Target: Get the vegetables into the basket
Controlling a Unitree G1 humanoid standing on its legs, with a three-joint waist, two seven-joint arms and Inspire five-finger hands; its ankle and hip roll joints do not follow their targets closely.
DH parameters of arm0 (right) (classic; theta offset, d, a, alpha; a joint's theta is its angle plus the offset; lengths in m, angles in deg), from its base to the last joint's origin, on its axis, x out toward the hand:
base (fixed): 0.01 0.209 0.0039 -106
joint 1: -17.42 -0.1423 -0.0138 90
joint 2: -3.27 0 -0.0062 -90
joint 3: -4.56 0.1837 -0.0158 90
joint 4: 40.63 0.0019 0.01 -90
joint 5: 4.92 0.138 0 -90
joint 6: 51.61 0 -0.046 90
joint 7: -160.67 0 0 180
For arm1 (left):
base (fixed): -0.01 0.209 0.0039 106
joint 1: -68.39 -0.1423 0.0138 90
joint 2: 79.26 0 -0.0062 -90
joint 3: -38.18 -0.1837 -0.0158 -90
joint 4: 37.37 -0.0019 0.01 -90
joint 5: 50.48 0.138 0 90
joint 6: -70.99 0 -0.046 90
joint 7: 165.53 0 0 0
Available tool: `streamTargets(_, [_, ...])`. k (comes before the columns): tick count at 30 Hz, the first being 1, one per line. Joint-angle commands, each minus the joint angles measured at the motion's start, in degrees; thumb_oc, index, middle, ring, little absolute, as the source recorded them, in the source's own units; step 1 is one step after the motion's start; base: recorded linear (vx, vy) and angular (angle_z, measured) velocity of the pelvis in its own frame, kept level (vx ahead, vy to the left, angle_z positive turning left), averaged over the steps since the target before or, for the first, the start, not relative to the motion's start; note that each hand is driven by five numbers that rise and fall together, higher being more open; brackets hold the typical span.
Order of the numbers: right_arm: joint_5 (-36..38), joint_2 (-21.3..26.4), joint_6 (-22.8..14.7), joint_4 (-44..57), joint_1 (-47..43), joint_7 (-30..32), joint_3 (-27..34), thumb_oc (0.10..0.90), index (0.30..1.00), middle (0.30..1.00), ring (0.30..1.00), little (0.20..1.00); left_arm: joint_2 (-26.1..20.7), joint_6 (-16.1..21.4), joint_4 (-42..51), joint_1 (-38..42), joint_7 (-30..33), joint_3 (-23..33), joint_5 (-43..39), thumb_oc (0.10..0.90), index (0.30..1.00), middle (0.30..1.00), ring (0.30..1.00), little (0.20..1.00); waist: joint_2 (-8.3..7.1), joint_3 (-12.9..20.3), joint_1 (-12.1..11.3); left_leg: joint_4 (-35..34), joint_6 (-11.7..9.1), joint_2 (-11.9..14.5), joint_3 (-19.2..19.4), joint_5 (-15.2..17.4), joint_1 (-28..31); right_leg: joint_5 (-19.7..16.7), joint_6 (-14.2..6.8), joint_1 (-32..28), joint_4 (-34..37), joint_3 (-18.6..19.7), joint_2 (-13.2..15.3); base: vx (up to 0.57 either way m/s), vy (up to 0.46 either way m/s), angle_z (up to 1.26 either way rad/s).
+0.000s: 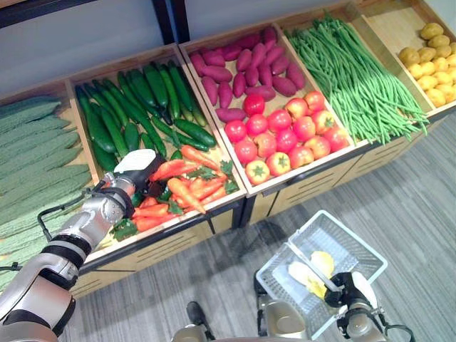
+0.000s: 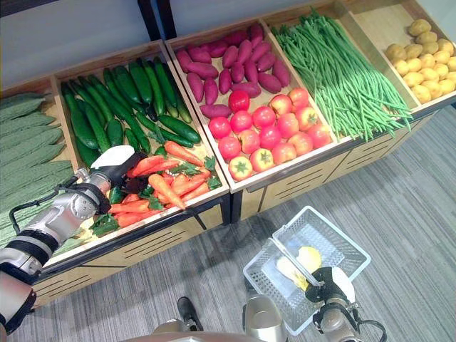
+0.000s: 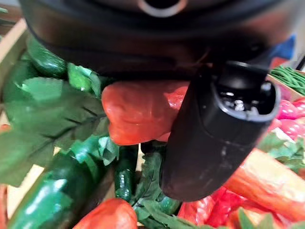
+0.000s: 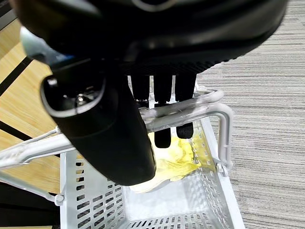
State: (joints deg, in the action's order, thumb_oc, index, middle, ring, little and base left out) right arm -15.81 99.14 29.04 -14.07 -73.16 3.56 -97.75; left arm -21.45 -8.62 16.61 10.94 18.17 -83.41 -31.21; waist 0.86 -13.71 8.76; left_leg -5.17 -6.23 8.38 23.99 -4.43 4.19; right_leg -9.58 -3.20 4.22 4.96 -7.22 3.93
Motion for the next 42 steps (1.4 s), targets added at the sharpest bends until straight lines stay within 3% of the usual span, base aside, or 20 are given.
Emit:
streamTargets(1, [1.1, 3.0, -3.1, 1.3, -1.4, 3.4, -1.0, 0.4, 0.3, 0.3, 0.3, 0.3, -2.5, 2.1, 2.9, 4.8, 3.0, 2.8, -0.2, 0.4, 0.3, 0.3, 0.3, 0.3, -0.49, 1.9, 0.4, 0.2, -2.2, 2.1, -5.2, 2.4, 1.7, 3.3, -7.1, -2.9, 0.0, 0.1, 4.3, 0.0, 0.0, 0.0])
streamTargets(13, [0.3, 1.9, -2.8, 2.3, 0.4, 3.9, -0.1, 0.4, 0.3, 0.3, 0.3, 0.3, -4.3, 3.1, 14.9, -3.6, 11.7, 16.9, -4.7, 0.4, 0.3, 0.3, 0.3, 0.3, -0.94, 3.7, -0.9, 0.2, -2.1, 1.7, -6.2, 2.8, 2.6, 3.8, -7.0, -4.9, 0.0, -1.3, 4.9, -0.01, 0.01, 0.04])
streamTargets(17, [0.1, 1.1, -3.0, 1.8, 0.9, 4.3, -0.1, 0.4, 0.3, 0.3, 0.3, 0.3, -1.0, 3.9, 18.5, -8.3, 16.5, 23.9, -8.9, 0.4, 0.3, 0.3, 0.3, 0.3, -1.35, 4.1, -1.3, 0.2, -2.1, 1.6, -6.4, 3.0, 2.8, 3.9, -6.8, -5.2, 0.0, -1.5, 5.1, 0.0, 0.0, 0.0])
streamTargets(19, [0.1, 0.8, -2.8, 1.9, 1.0, 4.3, 0.0, 0.4, 0.3, 0.3, 0.3, 0.3, 1.8, 4.6, 20.9, -11.2, 18.6, 27.4, -14.6, 0.4, 0.3, 0.3, 0.3, 0.3, -1.53, 4.2, -1.4, 0.2, -2.0, 1.6, -6.5, 3.0, 2.9, 3.9, -6.7, -5.3, 0.0, -1.4, 5.1, -0.01, 0.007, 0.02])
streamTargets(21, [0.0, 0.6, -2.3, 2.3, 1.0, 4.3, 0.3, 0.4, 0.3, 0.3, 0.3, 0.3, 5.6, 7.7, 24.2, -14.3, 18.8, 30.3, -24.7, 0.4, 0.3, 0.3, 0.3, 0.3, -1.69, 4.2, -1.5, 0.2, -1.8, 1.4, -6.5, 3.1, 3.0, 4.0, -6.6, -5.5, 0.0, -1.4, 5.2, -0.01, 0.01, 0.02])
streamTargets(25, [-0.5, 0.8, -1.6, 3.1, 1.1, 4.2, 0.4, 0.4, 0.3, 0.3, 0.3, 0.3, 8.5, 9.5, 28.8, -17.5, 16.9, 31.7, -33.4, 0.4, 0.3, 0.3, 0.3, 0.3, -1.6, 4.4, -1.5, 0.2, -1.8, 1.4, -6.3, 3.2, 3.2, 4.0, -6.5, -5.7, 0.0, -1.3, 5.2, 0.0, 0.0, 0.0])
streamTargets(26, [-0.6, 0.8, -1.3, 3.5, 1.3, 4.1, 0.7, 0.4, 0.3, 0.3, 0.3, 0.3, 10.9, 11.1, 32.3, -19.3, 15.2, 32.4, -40.2, 0.4, 0.3, 0.3, 0.3, 0.3, -1.61, 4.5, -1.5, 0.2, -1.7, 1.4, -6.3, 3.2, 3.3, 4.1, -6.4, -5.8, 0.0, -1.3, 5.2, 0.0, 0.0, 0.0])
streamTargets(27, [-0.6, 0.8, -1.3, 3.5, 1.3, 4.1, 0.6, 0.4, 0.3, 0.3, 0.3, 0.3, 10.9, 11.1, 32.4, -19.5, 15.1, 32.5, -40.2, 0.4, 0.3, 0.3, 0.3, 0.3, -1.58, 4.5, -1.5, 0.2, -1.7, 1.4, -6.3, 3.2, 3.3, 4.1, -6.4, -5.8, 0.0, -1.2, 5.2, 0.0, 0.0, 0.0])
streamTargets(28, [-0.7, 0.6, -1.0, 4.2, 1.5, 4.0, 0.8, 0.4, 0.3, 0.3, 0.3, 0.3, 13.2, 12.1, 35.3, -21.2, 13.4, 32.9, -45.5, 0.4, 0.3, 0.3, 0.3, 0.3, -1.7, 4.5, -1.5, 0.2, -1.7, 1.4, -6.3, 3.3, 3.4, 4.2, -6.3, -5.9, 0.0, -1.1, 5.2, 0.0, 0.0, 0.0])
streamTargets(29, [-0.7, 0.6, -1.0, 4.2, 1.6, 4.0, 0.7, 0.4, 0.3, 0.3, 0.3, 0.3, 13.2, 12.1, 35.4, -21.4, 13.3, 33.1, -45.6, 0.4, 0.3, 0.3, 0.3, 0.3, -1.68, 4.6, -1.5, 0.2, -1.7, 1.4, -6.2, 3.3, 3.4, 4.2, -6.3, -5.9, 0.0, -1.1, 5.2, 0.0, 0.0, 0.0])
streamTargets(31, [-1.1, 0.6, -0.7, 4.7, 1.8, 3.9, 0.8, 0.4, 0.3, 0.3, 0.3, 0.3, 17.5, 12.1, 37.4, -23.2, 10.8, 32.6, -53.9, 0.4, 0.3, 0.3, 0.3, 0.3, -1.78, 4.7, -1.4, 0.2, -1.6, 1.4, -6.2, 3.3, 3.6, 4.4, -6.2, -6.1, 0.0, -1.0, 5.2, 0.0, 0.0, 0.0])
streamTargets(34, [-1.2, 0.6, -0.6, 4.8, 1.8, 3.8, 0.9, 0.4, 0.3, 0.3, 0.3, 0.3, 17.9, 12.0, 38.1, -24.0, 10.0, 32.7, -55.3, 0.4, 0.3, 0.3, 0.3, 0.3, -1.77, 4.7, -1.5, 0.2, -1.6, 1.4, -6.2, 3.4, 3.7, 4.4, -6.2, -6.2, 0.0, -0.9, 5.2, 0.0, 0.003, -0.01])
streamTargets(36, [-1.4, 0.4, -0.4, 4.4, 2.0, 4.1, 1.4, 0.4, 0.3, 0.3, 0.3, 0.3, 21.2, 11.7, 40.3, -25.9, 8.1, 32.2, -61.2, 0.4, 0.3, 0.3, 0.3, 0.3, -1.88, 4.8, -1.6, 0.2, -1.5, 1.4, -6.1, 3.4, 3.8, 4.5, -6.1, -6.3, 0.0, -0.9, 5.2, 0.0, 0.003, -0.02])
streamTargets(42, [-1.2, 0.3, -0.6, 4.8, 2.5, 3.9, 1.8, 0.4, 0.3, 0.3, 0.3, 0.3, 22.3, 11.4, 42.0, -28.0, 5.6, 31.8, -61.8, 0.4, 0.3, 0.3, 0.3, 0.3, -2.05, 4.7, -1.7, 0.2, -1.4, 1.4, -6.1, 3.4, 4.0, 4.8, -6.0, -6.5, 0.0, -0.7, 5.1, 0.0, 0.0, 0.0])
